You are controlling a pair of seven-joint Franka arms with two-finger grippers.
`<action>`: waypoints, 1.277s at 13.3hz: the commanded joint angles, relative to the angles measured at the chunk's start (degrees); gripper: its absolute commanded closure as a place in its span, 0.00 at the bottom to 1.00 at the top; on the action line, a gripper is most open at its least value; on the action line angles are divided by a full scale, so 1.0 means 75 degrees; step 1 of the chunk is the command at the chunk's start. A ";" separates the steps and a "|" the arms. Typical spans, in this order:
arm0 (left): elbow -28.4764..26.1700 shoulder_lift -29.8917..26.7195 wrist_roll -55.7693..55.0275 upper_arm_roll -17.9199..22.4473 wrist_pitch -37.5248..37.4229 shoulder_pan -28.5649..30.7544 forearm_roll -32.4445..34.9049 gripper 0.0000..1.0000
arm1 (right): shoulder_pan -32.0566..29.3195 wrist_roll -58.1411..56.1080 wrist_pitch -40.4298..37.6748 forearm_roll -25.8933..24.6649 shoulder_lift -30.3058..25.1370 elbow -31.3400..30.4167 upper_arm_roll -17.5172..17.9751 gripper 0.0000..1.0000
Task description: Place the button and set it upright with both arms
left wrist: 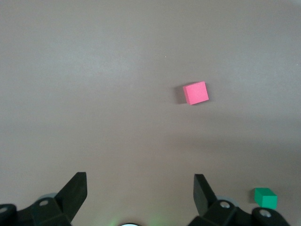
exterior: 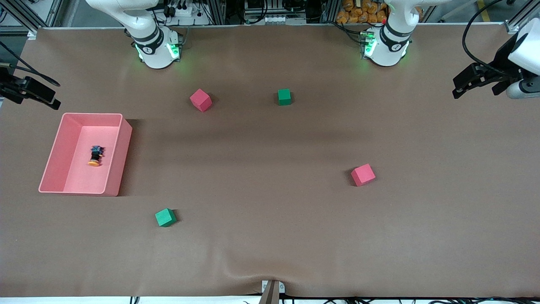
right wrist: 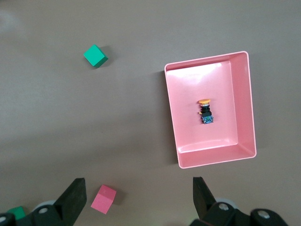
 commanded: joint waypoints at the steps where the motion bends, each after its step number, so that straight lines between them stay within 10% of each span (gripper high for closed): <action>1: 0.0155 0.0064 0.0027 -0.0019 -0.0175 0.0046 -0.0040 0.00 | -0.0063 0.0106 -0.0036 -0.0071 -0.0065 0.0067 0.0057 0.00; 17: 0.0167 0.0145 0.0027 -0.0019 -0.0151 0.0058 -0.0028 0.00 | -0.0894 0.0035 0.1313 -0.0070 0.1669 -0.0038 0.0046 0.00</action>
